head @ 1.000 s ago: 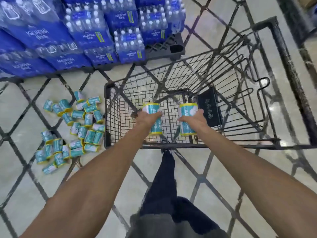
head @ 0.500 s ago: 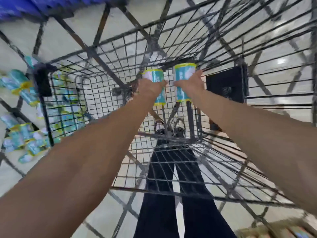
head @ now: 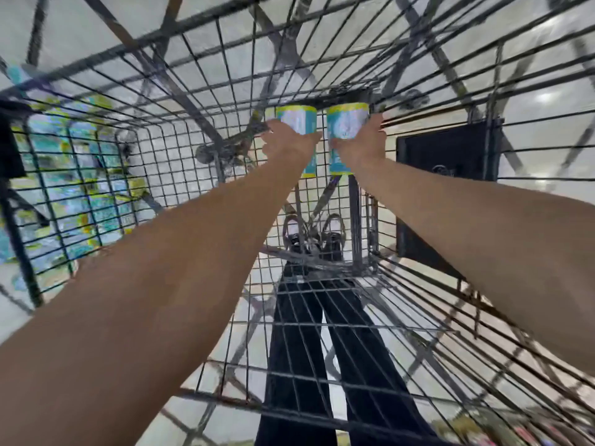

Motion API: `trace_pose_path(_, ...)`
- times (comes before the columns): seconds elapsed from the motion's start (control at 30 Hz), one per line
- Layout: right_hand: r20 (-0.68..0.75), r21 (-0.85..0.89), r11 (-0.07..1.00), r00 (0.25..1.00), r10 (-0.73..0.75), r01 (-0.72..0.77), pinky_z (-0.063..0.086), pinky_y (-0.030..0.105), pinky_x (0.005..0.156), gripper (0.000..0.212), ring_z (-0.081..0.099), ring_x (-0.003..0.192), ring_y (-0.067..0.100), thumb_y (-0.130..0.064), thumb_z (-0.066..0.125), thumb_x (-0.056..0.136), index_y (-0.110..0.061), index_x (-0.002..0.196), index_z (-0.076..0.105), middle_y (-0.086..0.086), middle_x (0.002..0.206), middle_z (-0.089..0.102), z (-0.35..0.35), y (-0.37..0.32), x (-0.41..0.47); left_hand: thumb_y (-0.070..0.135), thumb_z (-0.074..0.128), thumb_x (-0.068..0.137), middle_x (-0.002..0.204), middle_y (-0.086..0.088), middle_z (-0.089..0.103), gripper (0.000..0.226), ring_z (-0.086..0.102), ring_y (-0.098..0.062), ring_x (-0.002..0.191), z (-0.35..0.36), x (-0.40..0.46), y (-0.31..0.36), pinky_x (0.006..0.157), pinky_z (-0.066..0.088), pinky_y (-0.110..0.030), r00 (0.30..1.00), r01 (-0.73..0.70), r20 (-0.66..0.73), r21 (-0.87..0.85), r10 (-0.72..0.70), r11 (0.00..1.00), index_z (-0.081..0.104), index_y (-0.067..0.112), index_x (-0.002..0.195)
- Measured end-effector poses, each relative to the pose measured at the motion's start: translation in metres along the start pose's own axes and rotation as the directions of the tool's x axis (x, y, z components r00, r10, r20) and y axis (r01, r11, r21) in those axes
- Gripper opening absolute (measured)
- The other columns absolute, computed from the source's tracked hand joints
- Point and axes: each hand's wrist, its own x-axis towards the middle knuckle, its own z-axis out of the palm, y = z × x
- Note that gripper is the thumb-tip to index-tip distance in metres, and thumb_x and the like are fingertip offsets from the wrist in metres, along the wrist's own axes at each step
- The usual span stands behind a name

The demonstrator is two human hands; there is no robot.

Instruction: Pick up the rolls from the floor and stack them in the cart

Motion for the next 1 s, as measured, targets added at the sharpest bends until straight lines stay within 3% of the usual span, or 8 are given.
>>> trace_pose_path(0.1,0.008,-0.016,0.999,0.999,-0.036,0.036,0.048,0.044,0.104,0.095,0.047,0.136,0.036,-0.038,0.082,0.078,-0.01,0.15,0.027,0.02,0.152,0.039,-0.004,0.001,-0.006,0.053,0.074,0.083,0.156,-0.02,0.029,0.107,0.032,-0.034,0.144,0.002,-0.002,0.0,0.116,0.03,-0.039,1.0,-0.013,-0.009,0.008,0.013,1.0,0.013,0.003,0.155)
trace_pose_path(0.27,-0.019,0.045,0.996,0.997,-0.071,0.072,0.055,0.046,0.092,0.058,0.061,0.115,0.037,-0.023,0.07,0.086,-0.009,0.135,0.043,0.017,0.134,0.055,-0.034,-0.002,-0.034,0.037,0.075,0.086,0.144,-0.018,0.046,0.081,0.051,-0.033,0.13,-0.011,-0.026,0.003,0.104,0.047,-0.039,0.999,-0.039,-0.018,-0.054,0.038,0.998,0.032,0.006,0.148)
trace_pose_path(0.4,0.053,-0.1,0.974,0.979,-0.197,0.201,0.052,0.044,0.097,0.052,0.058,0.122,0.037,-0.024,0.062,0.095,-0.009,0.141,0.044,0.018,0.139,0.053,-0.08,-0.015,-0.092,0.022,0.069,0.088,0.125,-0.014,0.06,0.06,0.064,-0.028,0.109,-0.05,-0.086,0.001,0.078,0.052,-0.032,0.992,-0.127,-0.005,-0.036,0.127,0.991,0.044,0.006,0.14)
trace_pose_path(0.47,0.103,-0.184,0.931,0.948,-0.302,0.316,0.05,0.044,0.101,0.05,0.055,0.126,0.036,-0.025,0.06,0.096,-0.01,0.142,0.047,0.017,0.139,0.053,-0.11,-0.026,-0.136,0.026,0.068,0.087,0.121,-0.014,0.062,0.056,0.067,-0.028,0.104,-0.079,-0.13,-0.005,0.078,0.056,-0.035,0.981,-0.194,-0.012,0.074,0.195,0.978,0.049,0.008,0.137)
trace_pose_path(0.57,0.177,-0.379,0.769,0.856,-0.486,0.515,0.05,0.046,0.1,0.048,0.053,0.124,0.037,-0.027,0.055,0.096,-0.008,0.139,0.047,0.019,0.134,0.054,-0.154,-0.051,-0.212,0.033,0.066,0.091,0.131,-0.016,0.052,0.056,0.058,-0.031,0.117,-0.135,-0.207,-0.019,0.098,0.053,-0.048,0.946,-0.293,-0.038,0.32,0.322,0.901,0.047,0.009,0.138)
trace_pose_path(0.73,0.221,-0.57,0.422,0.626,-0.748,0.706,0.051,0.046,0.097,0.049,0.058,0.116,0.036,-0.034,0.056,0.097,-0.006,0.137,0.049,0.019,0.129,0.059,-0.197,-0.099,-0.337,0.039,0.061,0.094,0.132,-0.015,0.051,0.052,0.053,-0.033,0.119,-0.239,-0.312,-0.051,0.099,0.049,-0.05,0.826,-0.372,-0.108,0.631,0.553,0.68,0.046,0.011,0.134)
trace_pose_path(0.87,0.252,-0.648,0.263,0.526,-0.812,0.715,0.05,0.048,0.097,0.052,0.056,0.118,0.037,-0.038,0.056,0.094,-0.014,0.139,0.048,0.016,0.128,0.057,-0.19,-0.136,-0.424,0.036,0.058,0.091,0.128,-0.015,0.056,0.044,0.053,-0.037,0.12,-0.315,-0.358,-0.1,0.098,0.045,-0.049,0.751,-0.328,-0.225,0.688,0.62,0.647,0.051,0.012,0.127)
trace_pose_path(1.0,0.287,-0.696,0.118,0.426,-0.858,0.708,0.048,0.049,0.097,0.055,0.055,0.119,0.036,-0.042,0.054,0.094,-0.013,0.14,0.047,0.016,0.128,0.06,-0.142,-0.159,-0.508,0.045,0.052,0.094,0.127,-0.013,0.055,0.05,0.053,-0.036,0.118,-0.374,-0.384,-0.19,0.097,0.044,-0.05,0.673,-0.314,-0.331,0.681,0.661,0.661,0.049,0.012,0.131)
